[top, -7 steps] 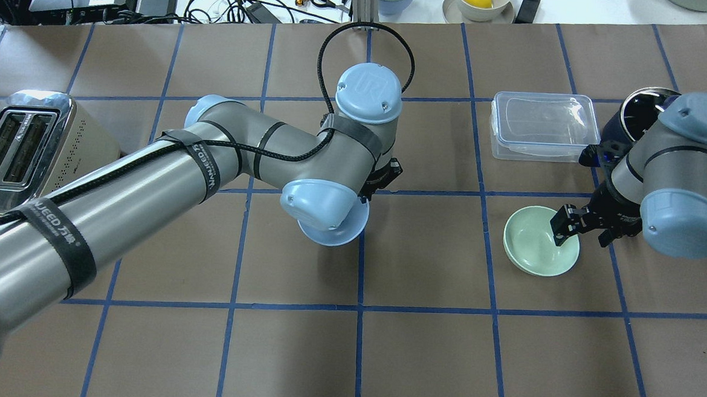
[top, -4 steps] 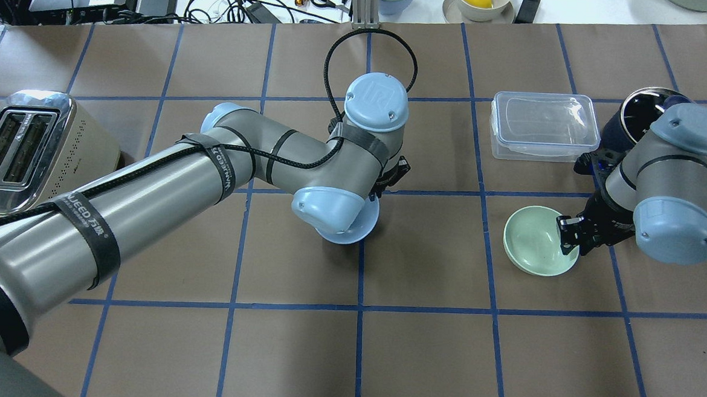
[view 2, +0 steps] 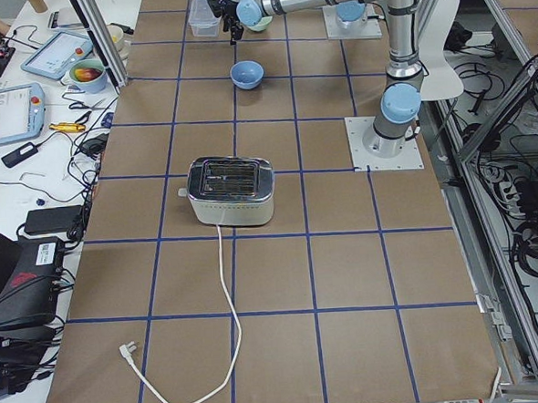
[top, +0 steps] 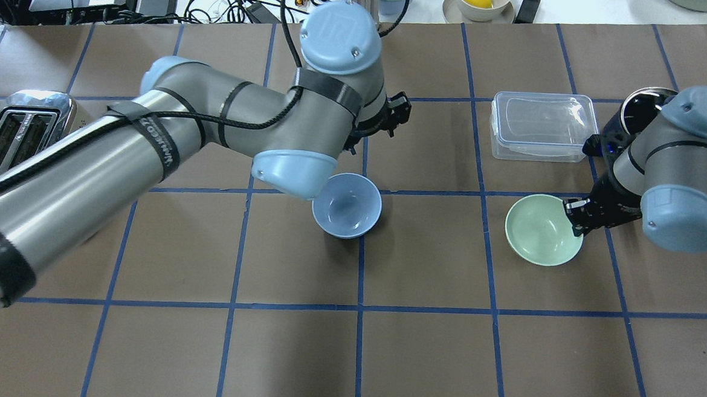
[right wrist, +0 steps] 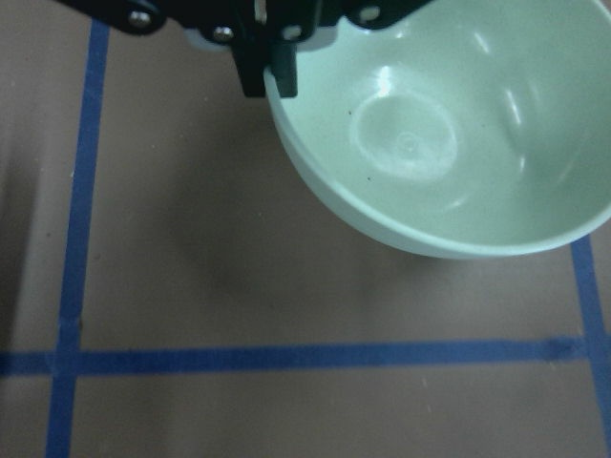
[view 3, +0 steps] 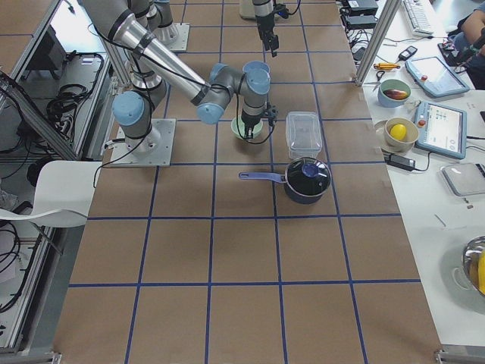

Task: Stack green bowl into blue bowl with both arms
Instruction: 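Set blue bowl down, open left gripper while right gripper lifts green bowl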

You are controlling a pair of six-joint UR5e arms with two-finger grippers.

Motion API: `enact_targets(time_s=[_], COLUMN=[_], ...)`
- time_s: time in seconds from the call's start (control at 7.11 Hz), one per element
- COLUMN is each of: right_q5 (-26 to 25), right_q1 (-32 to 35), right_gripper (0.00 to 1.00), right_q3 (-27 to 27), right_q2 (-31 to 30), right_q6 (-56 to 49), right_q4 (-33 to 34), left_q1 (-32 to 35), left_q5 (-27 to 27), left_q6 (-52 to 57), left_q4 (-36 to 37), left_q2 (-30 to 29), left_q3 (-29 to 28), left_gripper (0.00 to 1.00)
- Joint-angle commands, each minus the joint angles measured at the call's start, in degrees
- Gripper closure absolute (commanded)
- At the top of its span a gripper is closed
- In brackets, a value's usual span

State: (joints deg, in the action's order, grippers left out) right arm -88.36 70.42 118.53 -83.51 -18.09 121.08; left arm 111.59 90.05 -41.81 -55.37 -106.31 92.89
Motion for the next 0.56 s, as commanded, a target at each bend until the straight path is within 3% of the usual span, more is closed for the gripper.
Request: enact_targets(time_s=[0.0, 0.14, 0.42], right_q5=[3.9, 4.2, 11.6], right_q1=[6.0, 11.4, 20.2], right_gripper=[1.00, 1.00, 1.00], right_q3=[-8.9, -11.4, -11.9], right_q2=[-0.2, 0.1, 0.8], right_q6=[7.5, 14.9, 26.1], right_q4=[-7.5, -8.3, -7.9], left_q1=[-8.3, -13.5, -21.2], left_q5=[0.4, 0.4, 0.4], left_q6=[21.0, 29.9, 41.7], left_q4=[-16.6, -24.9, -33.4], left_q2=[9.5, 13.0, 16.2], left_q3=[-2.0, -3.9, -7.0], left_gripper=[0.00, 0.00, 0.00])
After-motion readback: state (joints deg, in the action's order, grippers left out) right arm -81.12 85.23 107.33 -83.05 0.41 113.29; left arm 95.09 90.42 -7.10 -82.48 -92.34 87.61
